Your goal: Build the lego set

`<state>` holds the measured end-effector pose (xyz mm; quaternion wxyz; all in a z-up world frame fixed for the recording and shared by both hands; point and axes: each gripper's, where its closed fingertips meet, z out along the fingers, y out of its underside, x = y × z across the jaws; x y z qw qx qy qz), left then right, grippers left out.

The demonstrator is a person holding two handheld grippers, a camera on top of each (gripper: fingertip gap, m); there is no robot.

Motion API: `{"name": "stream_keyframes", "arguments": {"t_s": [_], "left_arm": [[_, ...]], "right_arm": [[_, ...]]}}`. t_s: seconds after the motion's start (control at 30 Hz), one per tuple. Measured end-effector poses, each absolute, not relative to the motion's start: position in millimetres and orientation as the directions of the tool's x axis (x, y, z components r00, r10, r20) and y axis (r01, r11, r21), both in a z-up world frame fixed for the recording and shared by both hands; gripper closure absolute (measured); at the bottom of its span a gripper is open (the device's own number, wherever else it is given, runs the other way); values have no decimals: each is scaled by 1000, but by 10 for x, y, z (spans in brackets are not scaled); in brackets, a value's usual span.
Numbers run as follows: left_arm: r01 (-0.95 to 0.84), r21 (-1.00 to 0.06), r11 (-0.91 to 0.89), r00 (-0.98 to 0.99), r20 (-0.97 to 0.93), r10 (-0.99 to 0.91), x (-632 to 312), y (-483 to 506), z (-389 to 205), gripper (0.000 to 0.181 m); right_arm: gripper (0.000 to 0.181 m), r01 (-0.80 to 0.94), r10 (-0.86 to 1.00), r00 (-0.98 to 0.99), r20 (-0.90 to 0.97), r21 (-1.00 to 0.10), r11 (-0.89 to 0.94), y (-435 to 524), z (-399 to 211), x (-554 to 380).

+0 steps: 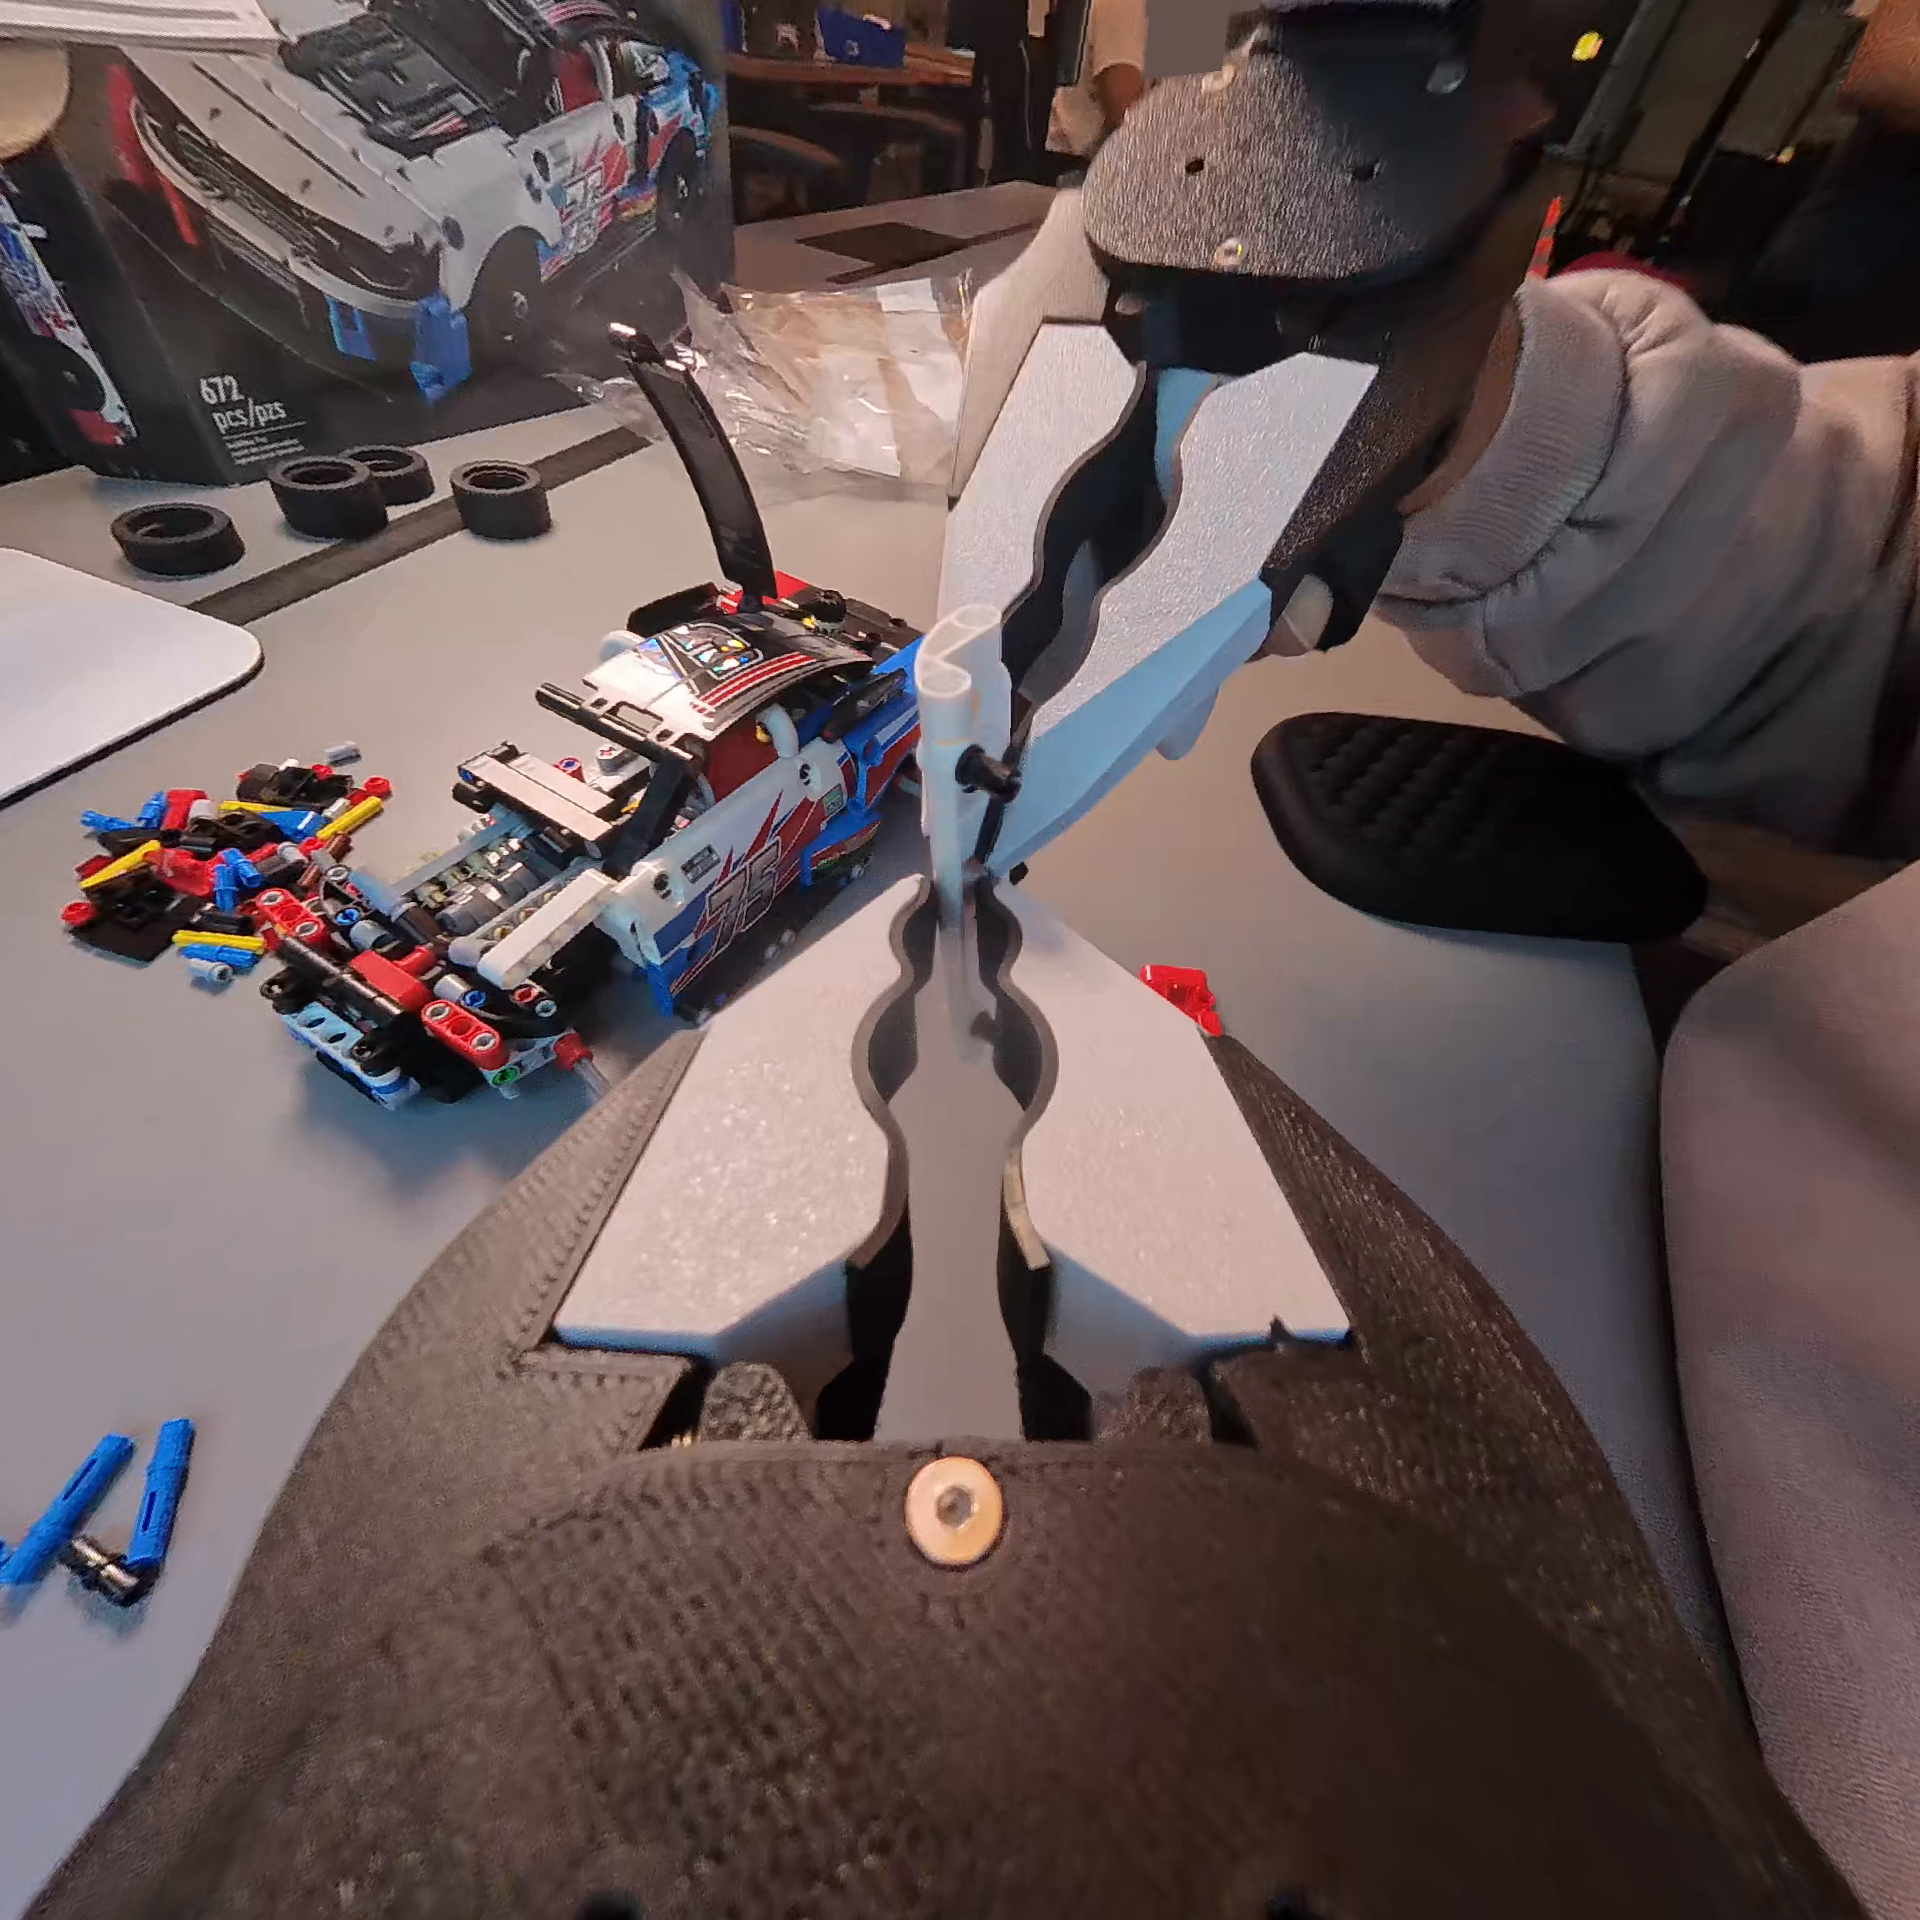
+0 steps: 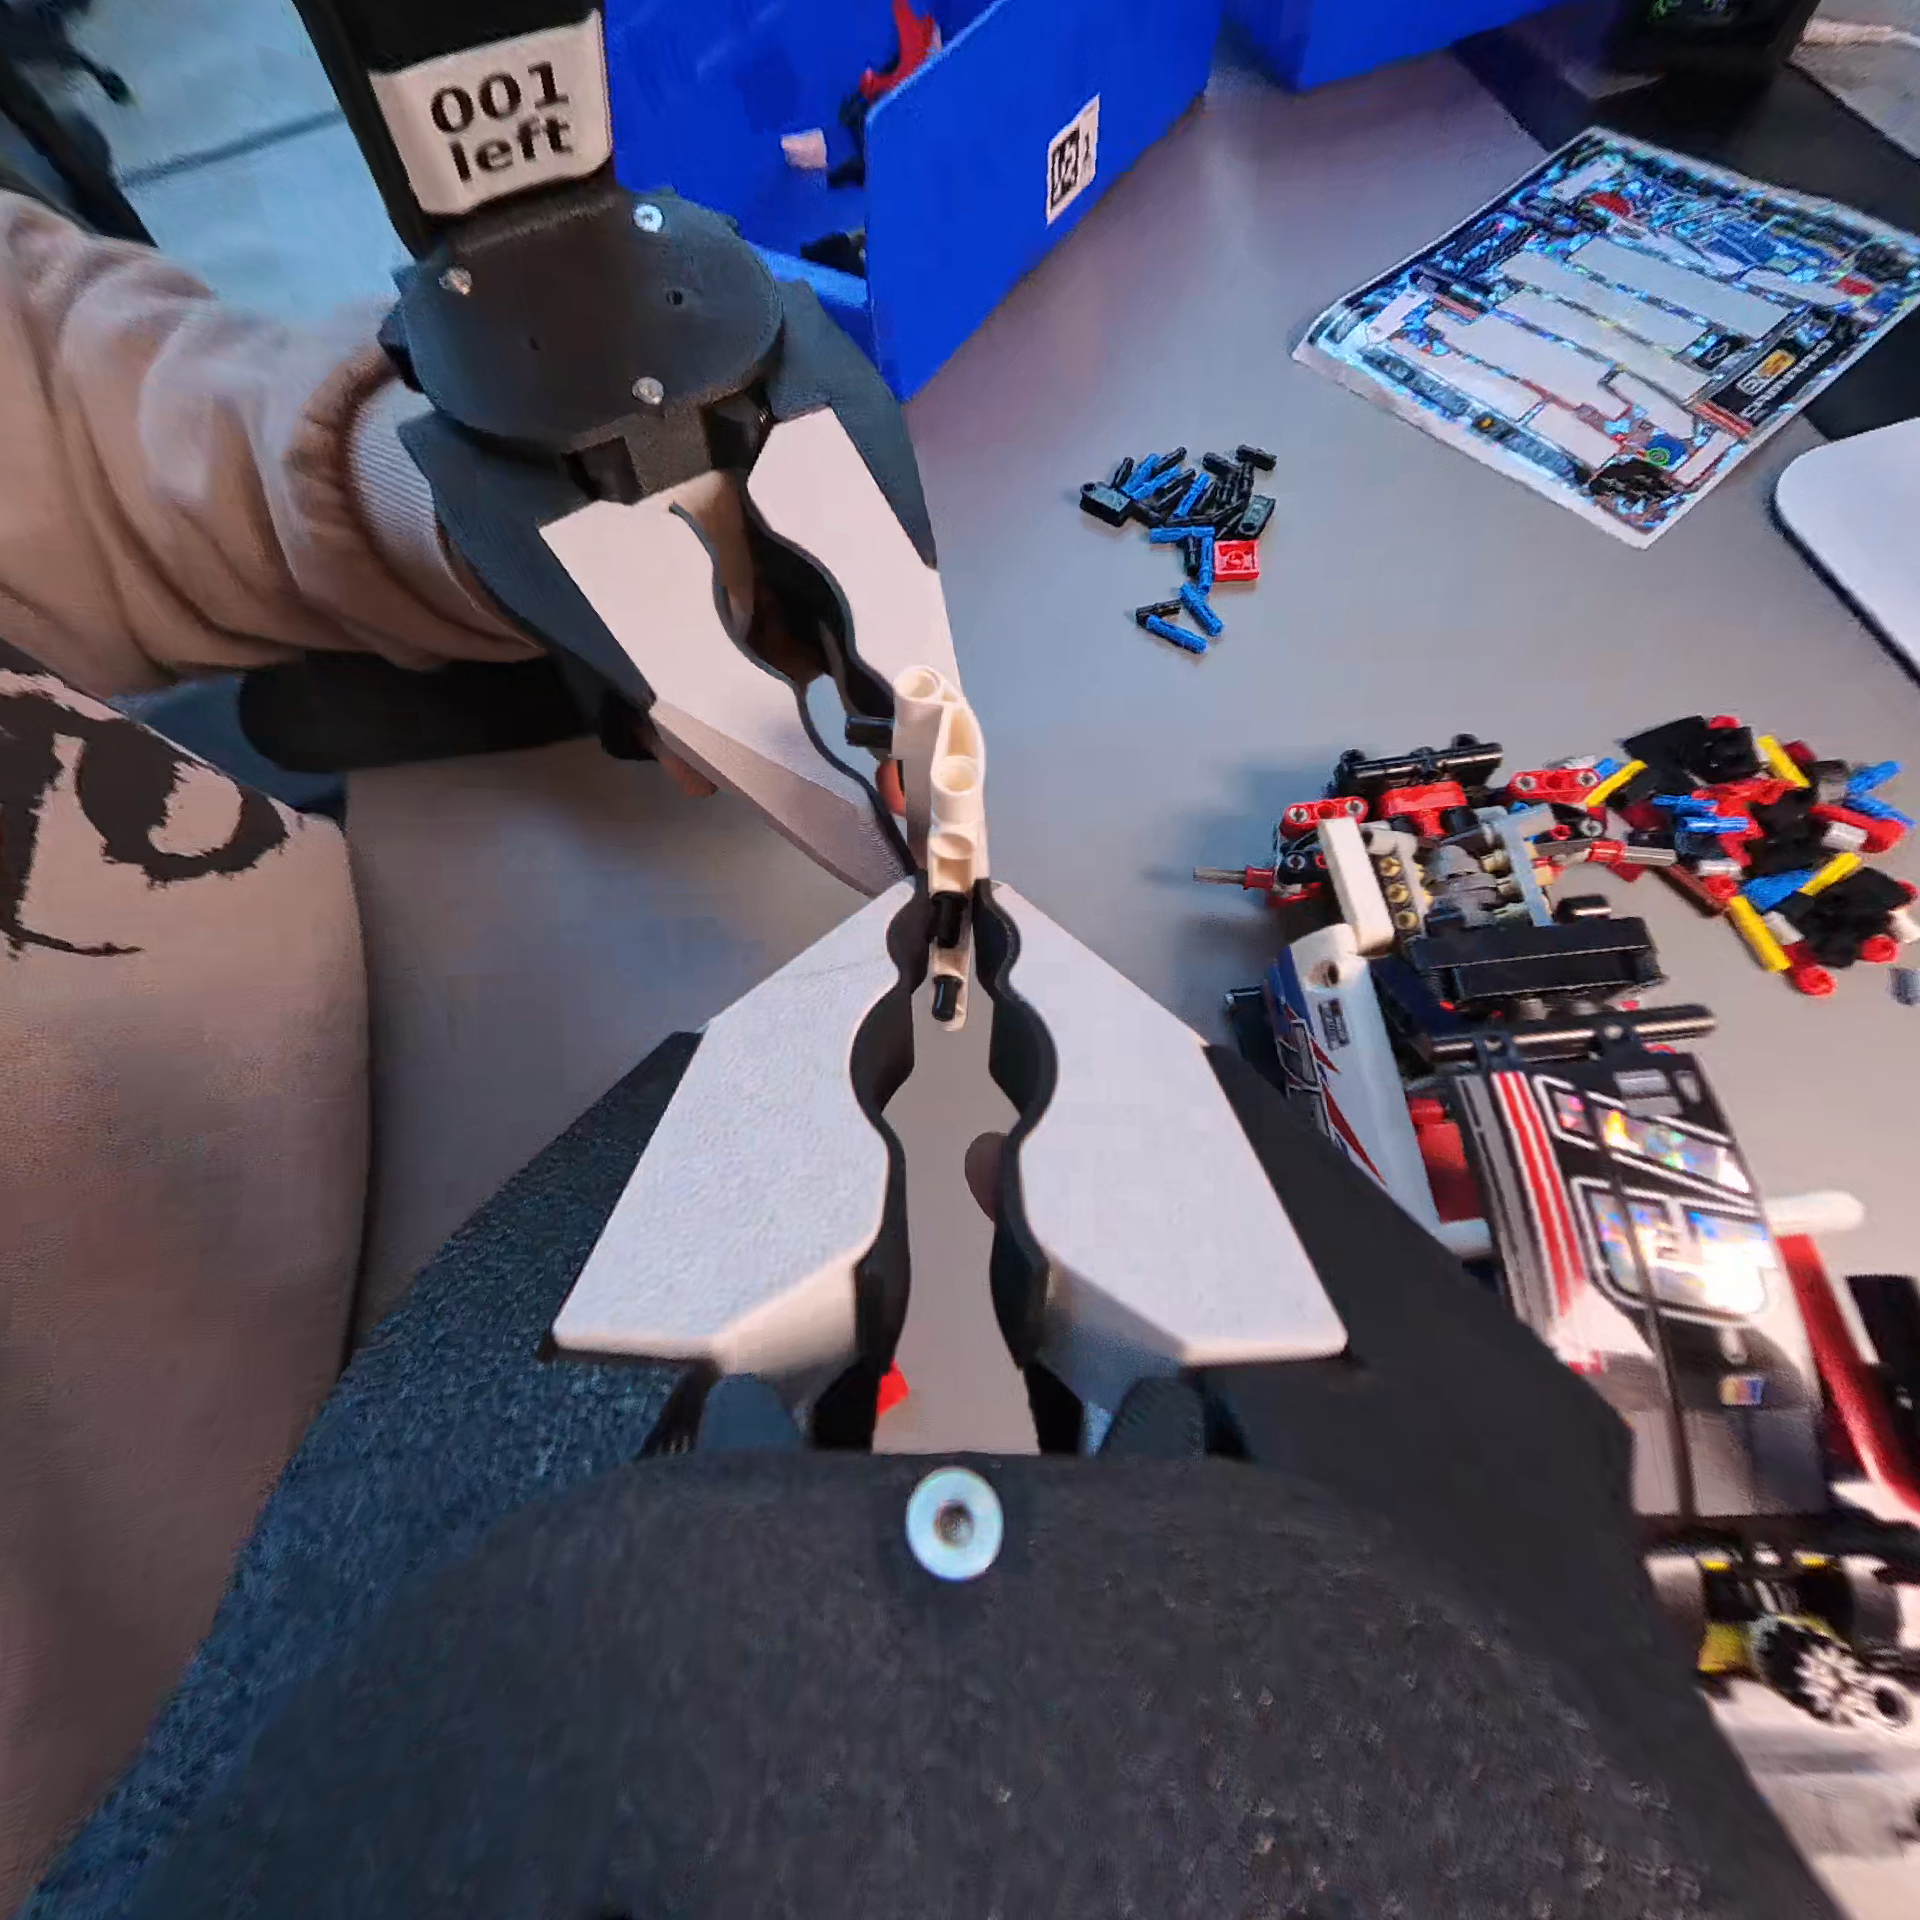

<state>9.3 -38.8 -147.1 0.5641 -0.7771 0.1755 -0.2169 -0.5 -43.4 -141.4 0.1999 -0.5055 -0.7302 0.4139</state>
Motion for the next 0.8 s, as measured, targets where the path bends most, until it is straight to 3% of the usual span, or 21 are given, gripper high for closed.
{"name": "stream_keyframes", "arguments": {"t_s": [0.13, 0.27, 0.43, 0.63, 0.73, 0.8], "left_arm": [[3, -956, -294, 882, 141, -449, -21, -339, -1484, 178], [81, -943, -324, 888, 216, -407, -168, -298, -1547, 178], [115, -902, -417, 845, 309, -436, -156, -315, -1707, 178], [37, -837, -547, 817, 340, -465, 43, -388, -1999, 178], [8, -815, -579, 818, 338, -465, 114, -429, -2094, 178], [-7, -809, -588, 828, 324, -456, 116, -440, -2131, 178]], "right_arm": [[176, 567, 921, -384, -66, -804, 179, -380, -1417, -120], [156, 541, 925, -377, -39, -820, 186, -306, -1427, 44], [133, 716, 864, -502, -27, -573, 398, -404, -2184, 934], [158, 661, 788, -606, 113, -479, 577, -378, -2455, 1034], [159, 656, 774, -599, 207, -427, 622, -69, -2441, 769], [159, 657, 798, -529, 289, -456, 600, 126, -2353, 521]]}}
